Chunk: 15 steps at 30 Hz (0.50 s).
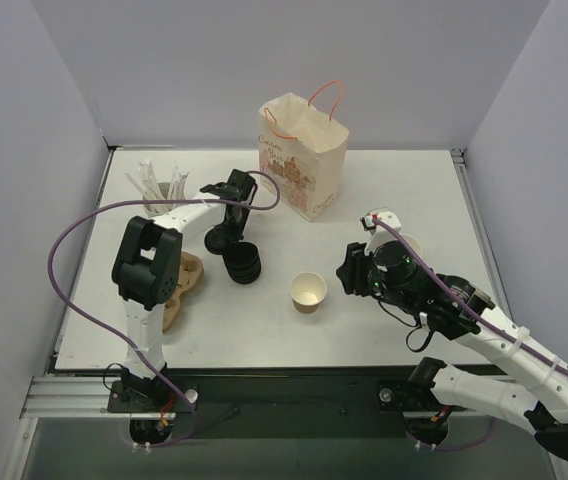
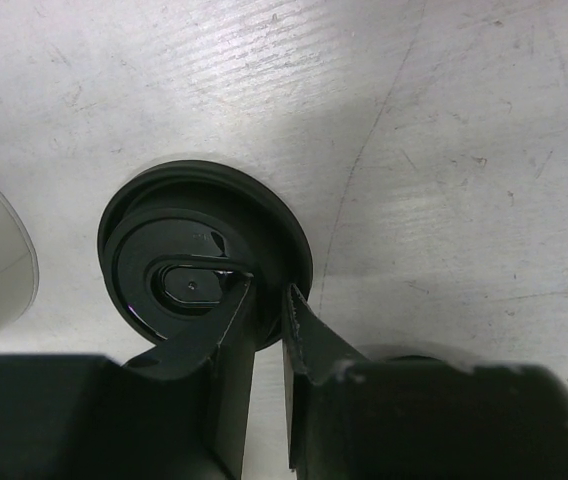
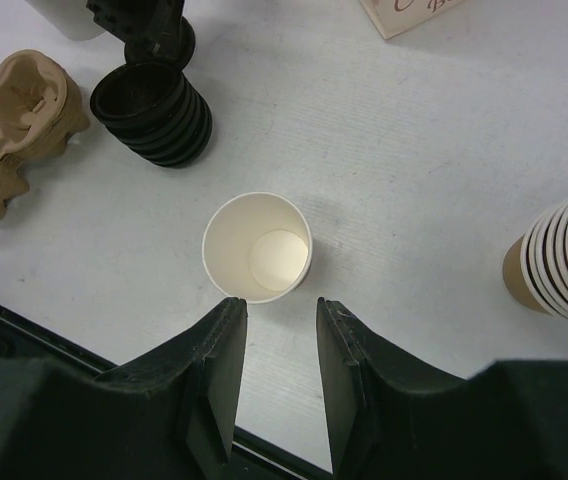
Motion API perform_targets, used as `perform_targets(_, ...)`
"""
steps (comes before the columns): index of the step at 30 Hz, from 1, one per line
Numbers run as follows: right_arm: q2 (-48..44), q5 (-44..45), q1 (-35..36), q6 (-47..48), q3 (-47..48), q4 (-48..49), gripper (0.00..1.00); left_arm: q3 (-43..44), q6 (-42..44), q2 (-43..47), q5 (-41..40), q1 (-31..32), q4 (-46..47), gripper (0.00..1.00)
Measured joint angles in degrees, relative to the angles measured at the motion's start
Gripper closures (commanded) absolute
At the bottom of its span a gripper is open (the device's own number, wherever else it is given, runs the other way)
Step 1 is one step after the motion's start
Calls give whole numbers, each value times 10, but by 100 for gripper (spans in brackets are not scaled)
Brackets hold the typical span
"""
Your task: Pack the takeout coffee
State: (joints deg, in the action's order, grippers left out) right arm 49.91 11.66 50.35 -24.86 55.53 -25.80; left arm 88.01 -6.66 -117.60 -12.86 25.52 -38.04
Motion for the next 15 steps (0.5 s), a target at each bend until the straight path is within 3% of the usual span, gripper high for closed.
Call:
perform_targets(1, -1, 0, 0, 0, 0, 0, 65, 0, 0, -2, 0, 0, 0, 73)
perform_targets(8, -11, 4, 0, 2, 0, -5, 65, 0, -2, -7, -6, -1, 6, 99)
perform_targets(15, -11, 6, 0, 7, 0, -15, 65, 0, -1, -7, -11, -2, 7, 100)
